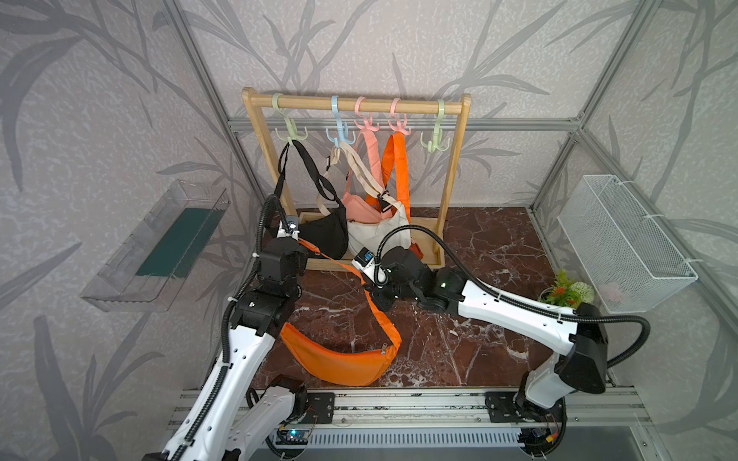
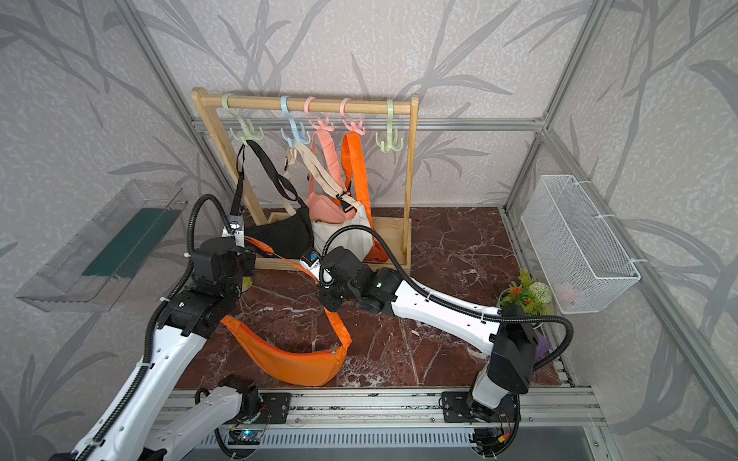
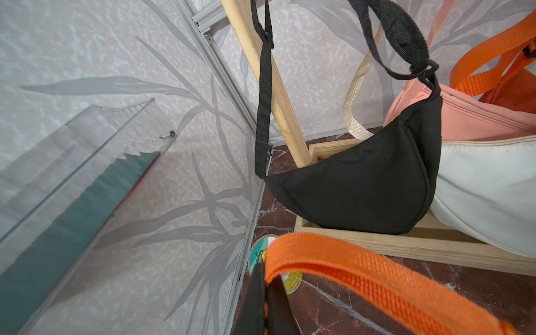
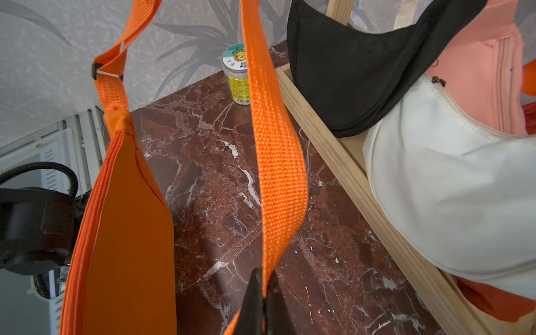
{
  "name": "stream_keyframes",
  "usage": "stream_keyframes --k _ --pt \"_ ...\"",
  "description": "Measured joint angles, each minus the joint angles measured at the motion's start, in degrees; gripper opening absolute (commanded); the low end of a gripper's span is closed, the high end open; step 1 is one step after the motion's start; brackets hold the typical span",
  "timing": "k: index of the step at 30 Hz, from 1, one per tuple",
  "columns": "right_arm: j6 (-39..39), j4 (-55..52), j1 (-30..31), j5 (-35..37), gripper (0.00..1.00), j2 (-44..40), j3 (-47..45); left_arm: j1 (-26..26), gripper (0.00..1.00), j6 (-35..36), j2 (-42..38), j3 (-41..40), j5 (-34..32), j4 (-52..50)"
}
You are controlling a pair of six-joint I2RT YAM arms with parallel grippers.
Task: Take the bag off the hook
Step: Place the bag at the center of the board.
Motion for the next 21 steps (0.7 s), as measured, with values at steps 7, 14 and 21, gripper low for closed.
stream_keyframes --k 7,14,21 --pt "0.9 -0.6 0.0 0.4 0.00 4.3 2.8 4.1 0.00 -2.5 0.6 -6.3 5.6 5.7" --pt "1.2 -0.8 0.0 0.2 0.00 6.9 6.6 5.9 0.00 -4.8 1.8 -9.6 9.9 9.4" --pt "1.9 -1.0 0.0 -1.1 0.00 9.2 7.5 6.3 0.00 -5.4 2.3 -10.7 11.7 10.6"
